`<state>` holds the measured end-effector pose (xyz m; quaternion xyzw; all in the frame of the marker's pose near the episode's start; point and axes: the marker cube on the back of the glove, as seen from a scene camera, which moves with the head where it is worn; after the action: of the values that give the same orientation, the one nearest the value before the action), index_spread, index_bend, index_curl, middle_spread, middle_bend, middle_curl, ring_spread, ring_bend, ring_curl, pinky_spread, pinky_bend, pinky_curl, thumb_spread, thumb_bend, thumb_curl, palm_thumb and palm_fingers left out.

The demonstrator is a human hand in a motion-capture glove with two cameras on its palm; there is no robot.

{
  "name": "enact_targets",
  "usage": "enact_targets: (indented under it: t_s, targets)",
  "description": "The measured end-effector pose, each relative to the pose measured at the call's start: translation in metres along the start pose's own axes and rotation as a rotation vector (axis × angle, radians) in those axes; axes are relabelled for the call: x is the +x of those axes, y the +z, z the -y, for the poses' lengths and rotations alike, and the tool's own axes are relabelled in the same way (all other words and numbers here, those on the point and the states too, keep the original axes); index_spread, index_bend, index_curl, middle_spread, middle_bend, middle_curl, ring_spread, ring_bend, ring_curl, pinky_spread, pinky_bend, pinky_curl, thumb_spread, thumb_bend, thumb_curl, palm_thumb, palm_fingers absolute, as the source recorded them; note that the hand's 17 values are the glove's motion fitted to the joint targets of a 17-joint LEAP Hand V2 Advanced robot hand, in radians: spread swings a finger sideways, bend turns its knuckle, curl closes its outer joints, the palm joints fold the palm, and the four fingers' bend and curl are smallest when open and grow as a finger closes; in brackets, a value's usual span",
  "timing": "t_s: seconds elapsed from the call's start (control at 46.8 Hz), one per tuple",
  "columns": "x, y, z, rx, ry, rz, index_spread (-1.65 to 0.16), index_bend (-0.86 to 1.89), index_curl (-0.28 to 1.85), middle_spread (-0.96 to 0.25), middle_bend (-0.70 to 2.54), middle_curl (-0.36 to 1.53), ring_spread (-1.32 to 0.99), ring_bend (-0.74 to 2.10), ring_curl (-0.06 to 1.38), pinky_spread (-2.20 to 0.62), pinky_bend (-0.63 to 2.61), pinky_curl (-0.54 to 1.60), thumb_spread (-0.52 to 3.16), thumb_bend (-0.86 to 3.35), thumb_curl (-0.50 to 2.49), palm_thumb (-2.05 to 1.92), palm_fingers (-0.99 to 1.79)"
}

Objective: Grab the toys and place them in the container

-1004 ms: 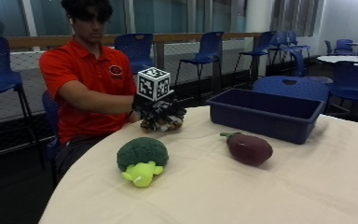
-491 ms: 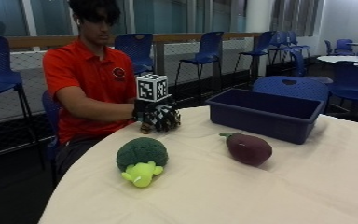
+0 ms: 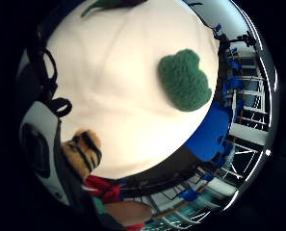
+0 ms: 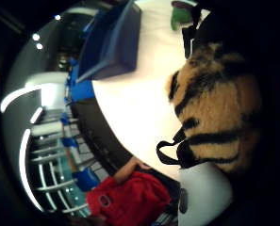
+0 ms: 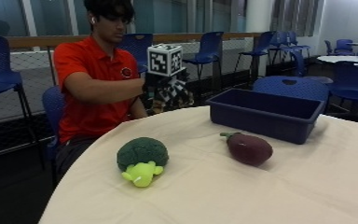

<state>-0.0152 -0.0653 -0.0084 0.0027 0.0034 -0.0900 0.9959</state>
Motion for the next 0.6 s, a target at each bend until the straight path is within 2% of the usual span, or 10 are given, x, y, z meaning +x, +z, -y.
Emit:
enact_targets:
  t_s: [0.278, 0.427, 0.598]
  targets:
    - [-0.051, -0.087, 0.074, 0.090, -0.017, -0.091, -0.42, 0.16, 0.20, -0.44, 0.42, 0.39, -0.47, 1.01, 0.42, -0.46, 1.11, 0.42, 0.78, 0.11, 0.68, 0.66, 0.93]
    - [-0.096, -0.107, 0.125, 0.090, -0.085, -0.035, -0.42, 0.15, 0.19, -0.45, 0.41, 0.41, -0.47, 1.01, 0.43, -0.47, 1.11, 0.42, 0.74, 0.09, 0.72, 0.66, 0.94]
    - [-0.150, -0.108, 0.181, 0.064, -0.071, -0.011, -0.42, 0.16, 0.19, -0.47, 0.41, 0.45, -0.48, 1.00, 0.44, -0.47, 1.10, 0.43, 0.70, 0.07, 0.77, 0.67, 0.95]
